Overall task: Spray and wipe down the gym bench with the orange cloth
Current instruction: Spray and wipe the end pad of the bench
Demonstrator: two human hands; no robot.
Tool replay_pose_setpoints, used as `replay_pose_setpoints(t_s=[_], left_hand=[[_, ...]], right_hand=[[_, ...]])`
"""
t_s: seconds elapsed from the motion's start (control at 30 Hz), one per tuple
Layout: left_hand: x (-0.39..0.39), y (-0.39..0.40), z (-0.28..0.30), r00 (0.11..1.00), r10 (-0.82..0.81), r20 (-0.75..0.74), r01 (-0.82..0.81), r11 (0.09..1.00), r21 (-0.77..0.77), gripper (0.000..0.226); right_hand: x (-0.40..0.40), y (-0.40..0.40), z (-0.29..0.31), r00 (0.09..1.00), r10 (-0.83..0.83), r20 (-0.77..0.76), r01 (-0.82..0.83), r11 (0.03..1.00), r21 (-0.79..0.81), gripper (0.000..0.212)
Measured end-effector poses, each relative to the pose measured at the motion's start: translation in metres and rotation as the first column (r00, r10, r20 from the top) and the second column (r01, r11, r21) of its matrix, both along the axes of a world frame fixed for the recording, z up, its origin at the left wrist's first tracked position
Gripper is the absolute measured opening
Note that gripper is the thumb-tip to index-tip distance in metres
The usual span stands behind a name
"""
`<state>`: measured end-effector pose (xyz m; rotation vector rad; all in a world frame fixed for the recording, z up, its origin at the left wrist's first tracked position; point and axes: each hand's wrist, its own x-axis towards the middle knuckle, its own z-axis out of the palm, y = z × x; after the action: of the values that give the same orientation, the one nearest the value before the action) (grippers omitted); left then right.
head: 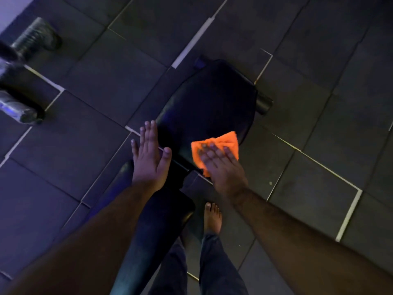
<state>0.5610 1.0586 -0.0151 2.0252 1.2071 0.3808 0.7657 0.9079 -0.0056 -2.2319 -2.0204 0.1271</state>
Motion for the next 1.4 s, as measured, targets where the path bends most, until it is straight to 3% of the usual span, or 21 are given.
replay_pose_setpoints(t_s=[0.1, 0.23, 0.3, 0.37, 0.43, 0.53, 0.63, 0.73, 0.8, 0.87, 0.97, 1.0, 1.07, 1.2, 1.3, 1.33, 1.4], left_hand=[[-0.004, -0.003, 0.004, 0.999, -0.029, 0.026, 0.029, 1.000, 0.000, 0.084], [-0.002, -0.003, 0.005, 0.998, -0.017, 0.057, 0.018, 0.999, -0.027, 0.085], [0.001, -0.004, 0.007, 0.996, 0.035, 0.080, -0.030, 0.998, -0.058, 0.085], [0.003, -0.007, 0.009, 0.989, 0.102, 0.103, -0.090, 0.990, -0.109, 0.091], [0.002, -0.012, 0.011, 0.982, 0.145, 0.125, -0.124, 0.979, -0.163, 0.095], [-0.006, -0.026, 0.014, 0.979, 0.158, 0.129, -0.131, 0.972, -0.195, 0.092], [-0.018, -0.044, 0.018, 0.978, 0.165, 0.128, -0.135, 0.966, -0.219, 0.085], [-0.025, -0.065, 0.031, 0.946, 0.257, 0.196, -0.195, 0.938, -0.285, 0.077], [-0.029, -0.079, 0.043, 0.898, 0.376, 0.229, -0.287, 0.894, -0.343, 0.078], [-0.035, -0.092, 0.057, 0.841, 0.484, 0.241, -0.379, 0.846, -0.374, 0.082], [-0.059, -0.112, 0.074, 0.772, 0.574, 0.272, -0.454, 0.798, -0.396, 0.087], [-0.070, -0.118, 0.080, 0.747, 0.599, 0.288, -0.476, 0.784, -0.399, 0.091], [-0.095, -0.131, 0.092, 0.700, 0.653, 0.290, -0.533, 0.747, -0.397, 0.097], [-0.150, -0.161, 0.115, 0.639, 0.707, 0.303, -0.614, 0.706, -0.352, 0.071], [-0.193, -0.192, 0.122, 0.488, 0.818, 0.305, -0.780, 0.565, -0.267, 0.061], [-0.207, -0.204, 0.122, 0.419, 0.853, 0.312, -0.832, 0.498, -0.243, 0.060], [-0.235, -0.230, 0.119, 0.265, 0.910, 0.320, -0.932, 0.326, -0.156, 0.047]], right_hand=[[0.039, 0.035, 0.010, 0.965, -0.255, -0.066, 0.252, 0.967, -0.043, 0.068], [0.071, 0.107, 0.020, 0.812, -0.550, -0.197, 0.561, 0.828, 0.000, 0.067], [0.050, 0.108, 0.013, 0.873, -0.475, -0.107, 0.480, 0.877, 0.020, 0.067], [0.015, 0.081, 0.002, 0.971, -0.237, 0.018, 0.237, 0.971, 0.027, 0.066], [-0.013, 0.050, -0.005, 0.998, -0.006, 0.060, 0.007, 1.000, -0.014, 0.069], [-0.027, 0.028, -0.012, 0.994, 0.111, -0.013, -0.111, 0.992, -0.059, 0.074], [-0.034, 0.022, -0.001, 0.956, 0.092, -0.278, -0.115, 0.991, -0.067, 0.057], [-0.050, 0.025, 0.030, 0.759, -0.108, -0.643, 0.094, 0.994, -0.056, 0.036], [-0.063, 0.033, 0.055, 0.626, -0.278, -0.729, 0.296, 0.949, -0.108, 0.036], [-0.076, 0.043, 0.078, 0.516, -0.412, -0.751, 0.385, 0.895, -0.226, 0.034], [-0.099, 0.054, 0.105, 0.117, -0.550, -0.827, 0.282, 0.817, -0.504, 0.025], [-0.107, 0.056, 0.112, 0.024, -0.585, -0.811, 0.227, 0.793, -0.565, 0.019], [-0.124, 0.061, 0.120, -0.097, -0.631, -0.770, 0.129, 0.759, -0.638, 0.016], [-0.171, 0.063, 0.132, -0.259, -0.693, -0.673, -0.071, 0.709, -0.702, 0.024], [-0.221, 0.060, 0.136, -0.239, -0.777, -0.583, -0.202, 0.627, -0.753, 0.029], [-0.239, 0.058, 0.137, -0.171, -0.799, -0.577, -0.251, 0.601, -0.758, 0.034], [-0.275, 0.051, 0.135, 0.049, -0.772, -0.634, -0.283, 0.598, -0.750, 0.027]])
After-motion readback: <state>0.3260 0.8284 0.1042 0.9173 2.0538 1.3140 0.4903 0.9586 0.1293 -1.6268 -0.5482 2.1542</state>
